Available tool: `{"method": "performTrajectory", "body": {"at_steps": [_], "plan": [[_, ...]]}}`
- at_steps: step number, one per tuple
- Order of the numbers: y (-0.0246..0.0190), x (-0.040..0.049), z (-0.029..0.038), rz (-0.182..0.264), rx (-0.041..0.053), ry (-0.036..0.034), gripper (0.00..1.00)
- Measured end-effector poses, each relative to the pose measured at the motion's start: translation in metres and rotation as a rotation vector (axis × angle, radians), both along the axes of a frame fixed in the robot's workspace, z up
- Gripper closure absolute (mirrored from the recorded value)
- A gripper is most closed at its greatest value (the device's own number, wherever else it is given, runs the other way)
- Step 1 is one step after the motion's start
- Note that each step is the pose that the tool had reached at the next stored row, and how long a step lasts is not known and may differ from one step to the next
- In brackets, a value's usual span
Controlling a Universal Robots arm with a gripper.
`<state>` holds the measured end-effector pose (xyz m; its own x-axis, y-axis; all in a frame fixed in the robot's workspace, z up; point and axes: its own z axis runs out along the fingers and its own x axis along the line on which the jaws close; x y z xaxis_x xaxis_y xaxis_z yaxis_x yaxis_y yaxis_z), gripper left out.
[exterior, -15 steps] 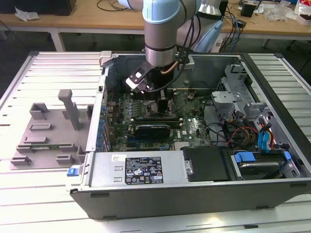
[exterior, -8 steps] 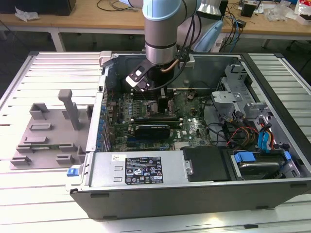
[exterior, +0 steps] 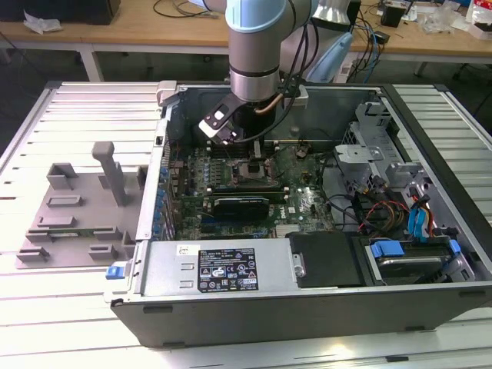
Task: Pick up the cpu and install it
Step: 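Place the cpu into insertion slot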
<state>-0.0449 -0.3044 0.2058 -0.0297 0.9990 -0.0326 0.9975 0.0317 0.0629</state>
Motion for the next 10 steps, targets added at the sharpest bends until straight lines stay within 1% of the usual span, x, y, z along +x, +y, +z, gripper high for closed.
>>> {"method": "performTrajectory", "body": {"at_steps": [1, 2, 5, 6, 7, 8, 10], "plan": [[0.0000, 0.0000, 0.0002, 0.000, -0.0001, 0.0000, 0.89], [-0.0001, 0.0000, 0.0027, 0.000, -0.0003, 0.0001, 0.89], [0.0000, 0.0000, 0.0036, 0.000, 0.0001, -0.0001, 0.89], [0.0000, 0.0003, 0.0036, 0.000, 0.0018, 0.0123, 0.89], [-0.0003, 0.0017, 0.0036, 0.000, 0.0086, 0.0528, 0.89], [-0.0003, 0.0018, 0.0036, 0.000, 0.0087, 0.0556, 0.89], [-0.0016, 0.0032, 0.0034, 0.000, 0.0089, 0.0555, 0.89]]}}
